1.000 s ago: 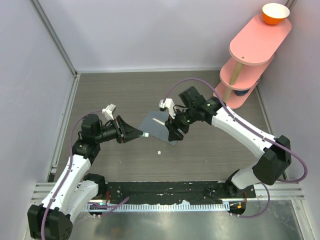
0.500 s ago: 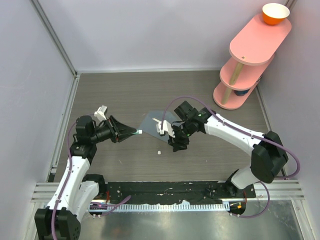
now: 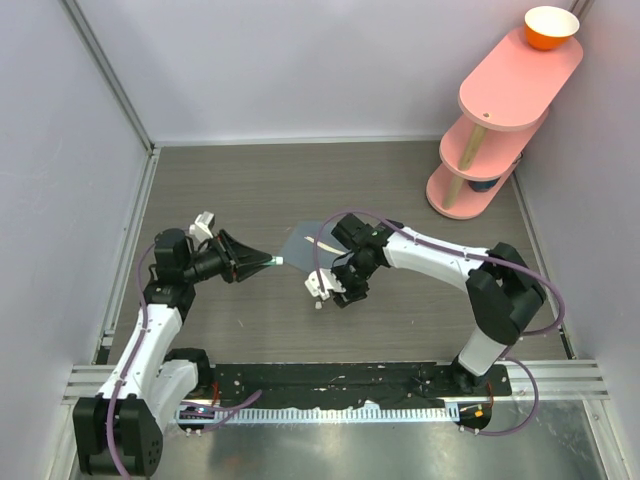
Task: Place the letter into the envelope and seal it
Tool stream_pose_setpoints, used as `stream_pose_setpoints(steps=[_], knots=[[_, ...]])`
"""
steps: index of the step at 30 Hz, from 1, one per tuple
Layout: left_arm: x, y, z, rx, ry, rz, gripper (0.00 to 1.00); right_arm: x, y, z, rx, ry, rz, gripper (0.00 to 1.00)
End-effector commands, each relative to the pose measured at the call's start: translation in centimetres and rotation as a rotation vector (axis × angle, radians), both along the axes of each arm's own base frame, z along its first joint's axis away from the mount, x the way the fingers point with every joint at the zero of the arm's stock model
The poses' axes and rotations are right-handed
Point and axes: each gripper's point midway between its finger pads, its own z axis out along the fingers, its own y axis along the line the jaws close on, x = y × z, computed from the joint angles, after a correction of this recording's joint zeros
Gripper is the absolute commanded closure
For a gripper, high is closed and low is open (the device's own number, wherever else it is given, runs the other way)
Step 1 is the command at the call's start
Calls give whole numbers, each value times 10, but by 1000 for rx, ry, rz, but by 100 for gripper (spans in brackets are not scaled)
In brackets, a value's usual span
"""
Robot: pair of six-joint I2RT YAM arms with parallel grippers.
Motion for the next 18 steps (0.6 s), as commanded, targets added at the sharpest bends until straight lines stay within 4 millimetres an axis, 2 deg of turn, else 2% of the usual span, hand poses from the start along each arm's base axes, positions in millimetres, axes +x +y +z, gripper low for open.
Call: stream_pose_setpoints(steps=[1,4,9,16,18], knots=[[9,0,21,-13,-89,-17,100,8,16,0,49,-71,59,63],[10,0,19,-22,-71,-17,100,3,20,-8,10,17,21,67],[12,0,15,-29,-63,-9,100,-14,16,-27,-55,122,24,68],[13,0,14,-39,-51,-10,100,-9,27,-48,-115,197,-51,61],[17,7,13,-41,-43,17,100,-5,30,-53,-124,206,-89,57]])
